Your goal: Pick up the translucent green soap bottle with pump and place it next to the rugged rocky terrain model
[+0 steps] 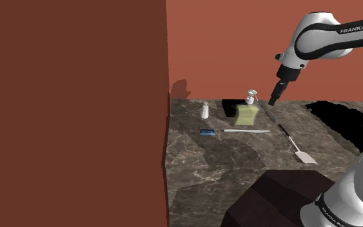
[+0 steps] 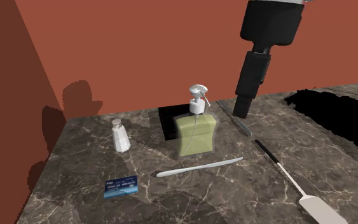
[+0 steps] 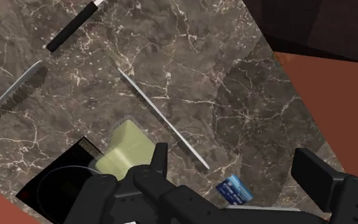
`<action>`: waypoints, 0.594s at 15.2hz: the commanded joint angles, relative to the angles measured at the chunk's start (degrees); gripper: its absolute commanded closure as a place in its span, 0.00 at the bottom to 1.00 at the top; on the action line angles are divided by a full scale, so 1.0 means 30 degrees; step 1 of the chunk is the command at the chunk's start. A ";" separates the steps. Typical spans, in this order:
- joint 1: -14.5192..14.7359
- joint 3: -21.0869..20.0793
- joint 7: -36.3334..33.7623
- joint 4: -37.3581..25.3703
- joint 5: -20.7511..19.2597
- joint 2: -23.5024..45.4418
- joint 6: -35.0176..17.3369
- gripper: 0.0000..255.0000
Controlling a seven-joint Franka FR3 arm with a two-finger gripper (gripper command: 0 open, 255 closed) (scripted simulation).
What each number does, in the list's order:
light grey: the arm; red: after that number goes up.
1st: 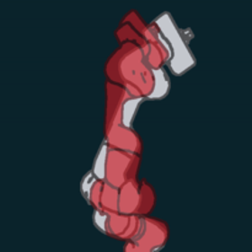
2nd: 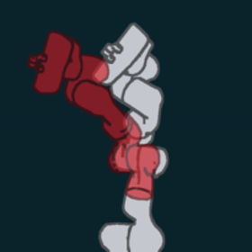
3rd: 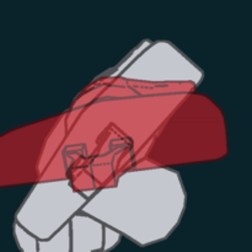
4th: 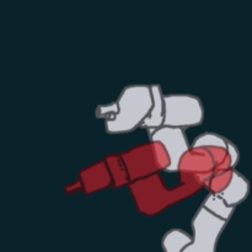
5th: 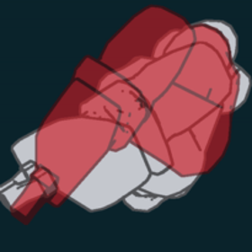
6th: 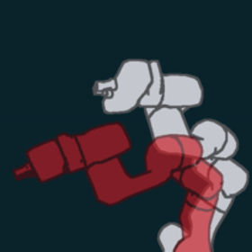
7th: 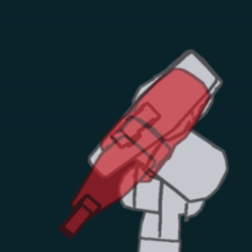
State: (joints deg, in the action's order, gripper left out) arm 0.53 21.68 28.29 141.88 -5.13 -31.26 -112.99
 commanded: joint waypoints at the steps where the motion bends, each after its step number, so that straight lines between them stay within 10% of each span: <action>1: 0.0278 0.0953 0.1439 -0.0251 0.0186 0.1368 -0.1341 0.00; 9: 0.1825 0.4606 0.8284 -0.2590 0.3596 0.7427 -0.4999 0.00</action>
State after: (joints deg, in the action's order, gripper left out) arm 5.14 34.08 49.68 135.62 3.18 -12.26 -126.53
